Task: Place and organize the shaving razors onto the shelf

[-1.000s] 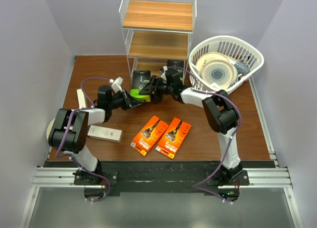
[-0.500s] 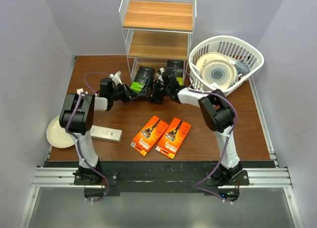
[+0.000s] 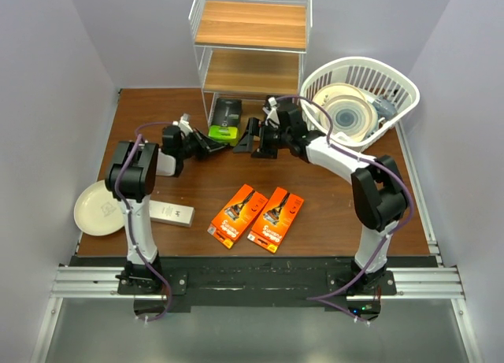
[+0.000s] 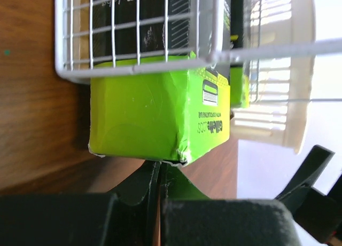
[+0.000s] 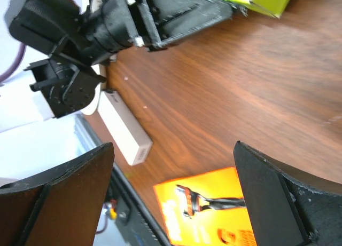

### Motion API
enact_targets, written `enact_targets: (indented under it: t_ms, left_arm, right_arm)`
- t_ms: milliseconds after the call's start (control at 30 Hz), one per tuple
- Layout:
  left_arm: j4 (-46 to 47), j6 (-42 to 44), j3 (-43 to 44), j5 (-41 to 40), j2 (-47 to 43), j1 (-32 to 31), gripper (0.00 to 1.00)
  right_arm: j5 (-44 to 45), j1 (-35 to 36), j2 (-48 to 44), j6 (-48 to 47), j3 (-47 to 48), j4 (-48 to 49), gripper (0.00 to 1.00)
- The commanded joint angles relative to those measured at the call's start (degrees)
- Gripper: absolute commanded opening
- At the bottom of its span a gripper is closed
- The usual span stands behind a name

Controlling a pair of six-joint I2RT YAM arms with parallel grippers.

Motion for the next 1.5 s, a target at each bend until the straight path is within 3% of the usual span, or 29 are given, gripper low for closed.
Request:
enact_targets:
  t_ms: [0,333,867,1300,1433,1467]
  left_arm:
    - [12.8,-8.9,2.4,-4.7,1.3,-1.2,0.0]
    - [10.9,-8.4,8.0,-5.9,4.9,-2.2,0.0]
    - [-7.6,-3.2,9.0,-10.9,0.4,-1.9,0.0]
    - [-12.5,-3.5,12.2,-13.4,0.6,-1.7,0.0]
    - [-14.6,-5.2,9.6,-14.2,-1.5,-1.3,0.06]
    - [-14.6,-6.5,9.1,-14.2,-1.9,-1.2,0.11]
  right_arm:
    - [0.4,-1.3,-2.8,-6.2,-0.5,-4.5,0.99]
    - [1.3,-4.0,-3.5,-10.0,2.6,-5.5,0.99]
    - [0.3,-6.5,-4.9,-8.9,-0.9,-3.2,0.99]
    - [0.4,-7.2,-4.7,-9.0,-1.3,-2.5,0.99]
    - [0.6,-7.2,-5.0,-9.7,-1.5,-3.2,0.99]
    - [0.6,-7.2,-5.0,-10.0,-1.5,-3.1,0.99]
